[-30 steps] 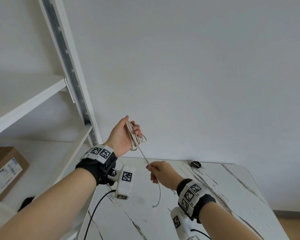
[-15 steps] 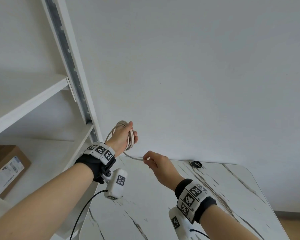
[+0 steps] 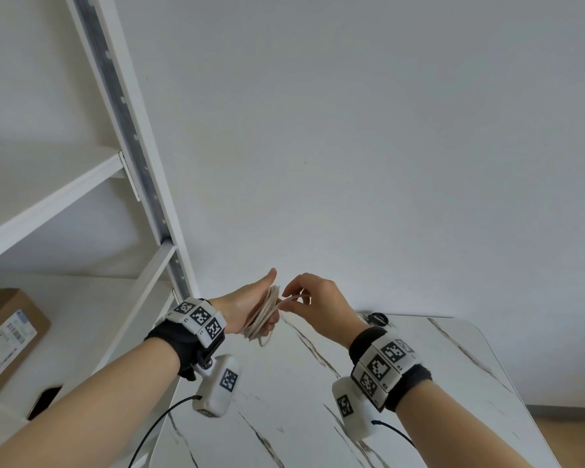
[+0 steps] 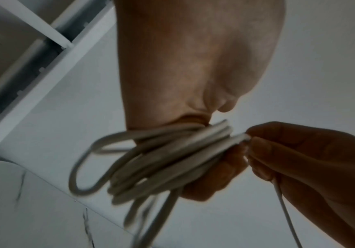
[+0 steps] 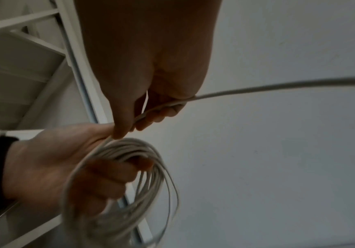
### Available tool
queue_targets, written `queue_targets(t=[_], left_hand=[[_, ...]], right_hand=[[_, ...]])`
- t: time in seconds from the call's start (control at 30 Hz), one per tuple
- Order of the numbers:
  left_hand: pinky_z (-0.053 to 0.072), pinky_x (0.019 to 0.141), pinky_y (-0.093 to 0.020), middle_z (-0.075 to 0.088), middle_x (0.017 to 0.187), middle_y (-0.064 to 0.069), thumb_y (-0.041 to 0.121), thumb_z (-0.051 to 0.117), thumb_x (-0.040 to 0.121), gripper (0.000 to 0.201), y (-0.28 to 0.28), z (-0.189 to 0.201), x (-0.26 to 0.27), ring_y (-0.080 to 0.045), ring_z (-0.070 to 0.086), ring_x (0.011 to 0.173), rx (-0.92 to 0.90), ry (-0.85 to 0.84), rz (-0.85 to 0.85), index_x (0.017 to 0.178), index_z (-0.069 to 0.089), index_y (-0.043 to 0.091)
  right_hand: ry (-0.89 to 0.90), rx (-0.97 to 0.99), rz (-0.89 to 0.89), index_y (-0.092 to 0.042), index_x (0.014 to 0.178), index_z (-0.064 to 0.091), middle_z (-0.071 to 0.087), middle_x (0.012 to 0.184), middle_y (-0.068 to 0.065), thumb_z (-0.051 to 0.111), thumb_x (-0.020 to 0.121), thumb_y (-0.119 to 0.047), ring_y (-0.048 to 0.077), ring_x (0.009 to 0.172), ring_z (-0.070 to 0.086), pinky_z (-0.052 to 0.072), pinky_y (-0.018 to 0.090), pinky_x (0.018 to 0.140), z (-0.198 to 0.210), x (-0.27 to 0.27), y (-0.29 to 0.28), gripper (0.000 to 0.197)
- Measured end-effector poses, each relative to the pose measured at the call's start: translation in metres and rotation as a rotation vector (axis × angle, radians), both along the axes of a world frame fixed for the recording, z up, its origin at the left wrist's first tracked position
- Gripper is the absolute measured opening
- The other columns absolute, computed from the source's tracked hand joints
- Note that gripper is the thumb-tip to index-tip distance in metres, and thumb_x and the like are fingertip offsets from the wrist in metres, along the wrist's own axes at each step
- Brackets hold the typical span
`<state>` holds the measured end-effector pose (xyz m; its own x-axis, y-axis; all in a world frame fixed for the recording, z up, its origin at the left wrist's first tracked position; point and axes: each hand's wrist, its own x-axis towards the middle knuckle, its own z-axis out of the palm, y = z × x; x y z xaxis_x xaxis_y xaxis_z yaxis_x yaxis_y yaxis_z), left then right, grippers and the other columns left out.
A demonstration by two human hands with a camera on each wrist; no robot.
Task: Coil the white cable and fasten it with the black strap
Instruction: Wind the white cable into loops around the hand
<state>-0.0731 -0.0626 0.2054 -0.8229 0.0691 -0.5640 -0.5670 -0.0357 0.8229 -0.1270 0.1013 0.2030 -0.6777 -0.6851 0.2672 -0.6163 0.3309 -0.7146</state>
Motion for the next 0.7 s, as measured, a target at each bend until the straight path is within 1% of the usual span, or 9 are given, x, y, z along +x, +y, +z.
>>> queue_targets(t=[0.07, 0.13, 0.23, 0.27, 0.33, 0.43, 0.53, 0.63, 0.7], left_hand=[[0.038, 0.042, -0.019, 0.043, 0.046, -0.002, 0.070, 0.013, 0.089, 0.082, -0.004, 0.001, 0.001, -0.014, 0.043, 0.038, 0.031, -0.049, -0.128, 0.085, 0.060, 0.003], [0.033, 0.039, -0.017, 0.041, 0.041, 0.002, 0.071, 0.017, 0.087, 0.082, -0.007, 0.000, 0.001, -0.010, 0.039, 0.035, 0.103, -0.084, -0.249, 0.086, 0.062, 0.003], [0.029, 0.035, -0.017, 0.039, 0.038, 0.006, 0.060, 0.042, 0.086, 0.058, -0.009, 0.000, 0.004, -0.006, 0.035, 0.032, 0.141, -0.062, -0.327, 0.081, 0.064, 0.007], [0.028, 0.034, -0.016, 0.037, 0.038, 0.006, 0.052, 0.049, 0.086, 0.048, -0.009, 0.002, 0.005, -0.006, 0.033, 0.031, 0.148, -0.045, -0.315, 0.082, 0.063, 0.006], [0.025, 0.033, -0.016, 0.034, 0.037, 0.006, 0.039, 0.050, 0.090, 0.037, -0.010, 0.006, 0.007, -0.005, 0.030, 0.030, 0.166, -0.012, -0.261, 0.082, 0.062, 0.004], [0.023, 0.032, -0.015, 0.032, 0.034, 0.006, 0.033, 0.042, 0.092, 0.042, -0.013, 0.011, 0.009, -0.005, 0.028, 0.029, 0.228, 0.029, -0.155, 0.067, 0.065, 0.009], [0.023, 0.033, -0.016, 0.031, 0.034, 0.006, 0.033, 0.041, 0.091, 0.044, -0.014, 0.017, 0.009, -0.006, 0.028, 0.029, 0.325, 0.083, -0.058, 0.060, 0.062, 0.011], [0.025, 0.031, -0.017, 0.030, 0.035, 0.005, 0.032, 0.043, 0.090, 0.035, -0.013, 0.023, 0.008, -0.006, 0.028, 0.030, 0.422, 0.138, 0.051, 0.069, 0.057, 0.008], [0.026, 0.031, -0.017, 0.029, 0.035, 0.005, 0.033, 0.044, 0.089, 0.032, -0.013, 0.024, 0.005, -0.006, 0.028, 0.030, 0.468, 0.170, 0.105, 0.072, 0.054, 0.007]], right_hand=[[-0.049, -0.022, -0.023, -0.012, 0.086, 0.070, 0.060, 0.077, -0.011, 0.071, 0.081, -0.022, -0.002, 0.069, 0.054, 0.039, 0.008, 0.065, 0.002, -0.007, 0.005, 0.011], [-0.086, -0.040, -0.041, -0.013, 0.090, 0.073, 0.064, 0.080, -0.006, 0.069, 0.083, -0.022, 0.005, 0.074, 0.058, 0.042, 0.009, 0.069, 0.001, -0.014, 0.011, 0.012], [-0.165, -0.054, -0.073, -0.014, 0.095, 0.075, 0.067, 0.083, 0.000, 0.067, 0.084, -0.019, 0.014, 0.081, 0.061, 0.045, 0.017, 0.075, -0.007, -0.019, 0.017, 0.014], [-0.203, -0.056, -0.085, -0.013, 0.096, 0.074, 0.068, 0.083, 0.000, 0.066, 0.085, -0.017, 0.014, 0.081, 0.062, 0.047, 0.021, 0.077, -0.010, -0.020, 0.018, 0.014], [-0.267, -0.061, -0.113, -0.011, 0.098, 0.074, 0.067, 0.077, -0.004, 0.064, 0.086, -0.014, 0.006, 0.074, 0.061, 0.049, 0.019, 0.076, -0.018, -0.021, 0.020, 0.015], [-0.318, -0.095, -0.163, -0.009, 0.098, 0.073, 0.068, 0.073, -0.005, 0.063, 0.088, -0.016, -0.003, 0.062, 0.059, 0.048, 0.014, 0.071, -0.030, -0.023, 0.022, 0.016], [-0.351, -0.116, -0.191, -0.009, 0.100, 0.072, 0.068, 0.072, -0.004, 0.061, 0.089, -0.015, -0.001, 0.061, 0.060, 0.048, 0.013, 0.070, -0.039, -0.023, 0.022, 0.017], [-0.370, -0.089, -0.202, -0.008, 0.105, 0.070, 0.064, 0.069, -0.005, 0.054, 0.092, -0.011, 0.004, 0.061, 0.059, 0.046, 0.010, 0.063, -0.045, -0.020, 0.018, 0.021], [-0.352, -0.054, -0.201, -0.009, 0.109, 0.068, 0.061, 0.068, -0.005, 0.051, 0.093, -0.010, 0.008, 0.063, 0.058, 0.045, 0.011, 0.065, -0.048, -0.017, 0.015, 0.024]])
